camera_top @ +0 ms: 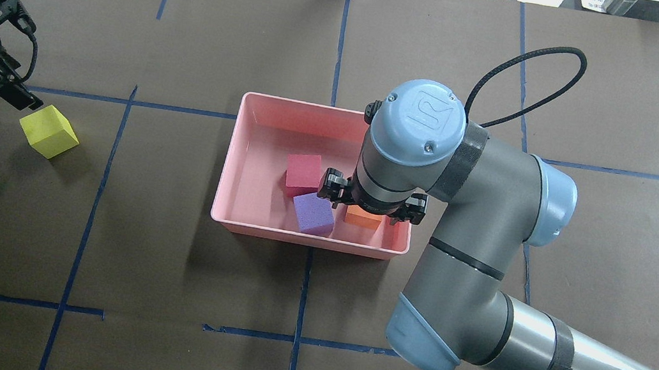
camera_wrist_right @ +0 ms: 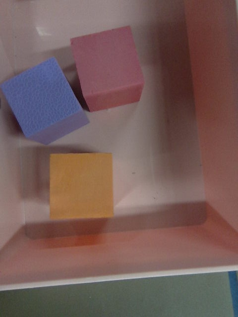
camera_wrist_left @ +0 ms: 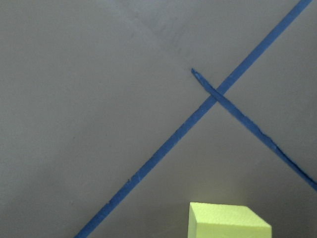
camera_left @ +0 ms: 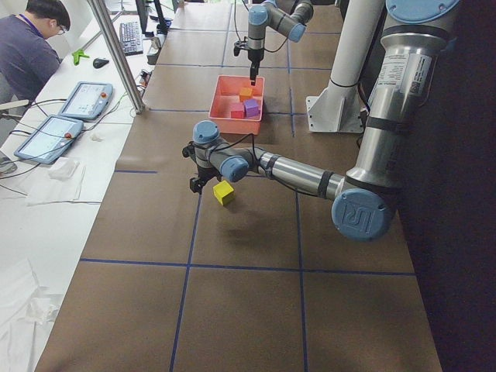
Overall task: Place blocks into pink bin with both arms
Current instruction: 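Grasp the yellow cube with the left gripper while the right gripper rises, then carry the yellow cube into the pink bin and release it while the right arm withdraws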
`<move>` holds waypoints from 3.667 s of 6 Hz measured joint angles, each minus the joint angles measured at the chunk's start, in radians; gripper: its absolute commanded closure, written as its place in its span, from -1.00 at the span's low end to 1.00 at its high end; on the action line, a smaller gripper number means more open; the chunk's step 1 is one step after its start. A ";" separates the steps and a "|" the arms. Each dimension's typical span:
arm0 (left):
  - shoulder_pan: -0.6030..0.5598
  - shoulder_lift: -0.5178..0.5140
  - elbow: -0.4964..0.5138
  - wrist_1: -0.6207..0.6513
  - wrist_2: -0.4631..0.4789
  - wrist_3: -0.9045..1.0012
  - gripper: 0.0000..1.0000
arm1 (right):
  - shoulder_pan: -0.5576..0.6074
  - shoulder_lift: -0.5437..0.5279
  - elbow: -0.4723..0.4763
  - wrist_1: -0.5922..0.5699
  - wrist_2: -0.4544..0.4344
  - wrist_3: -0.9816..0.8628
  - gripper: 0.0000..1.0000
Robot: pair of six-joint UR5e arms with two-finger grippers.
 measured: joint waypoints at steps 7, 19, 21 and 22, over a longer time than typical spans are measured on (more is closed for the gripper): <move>0.121 0.009 0.043 -0.004 -0.001 -0.085 -0.54 | -0.001 -0.029 0.000 0.004 -0.006 -0.001 -1.00; 0.228 -0.501 -0.136 0.452 -0.009 -0.981 -0.14 | 0.446 -0.362 0.141 0.009 0.249 -0.827 -1.00; 0.371 -0.644 -0.090 0.503 0.148 -1.166 -1.00 | 0.550 -0.474 0.160 0.010 0.290 -1.022 -1.00; 0.399 -0.653 -0.085 0.512 0.210 -1.186 -1.00 | 0.579 -0.507 0.163 0.011 0.303 -1.076 -1.00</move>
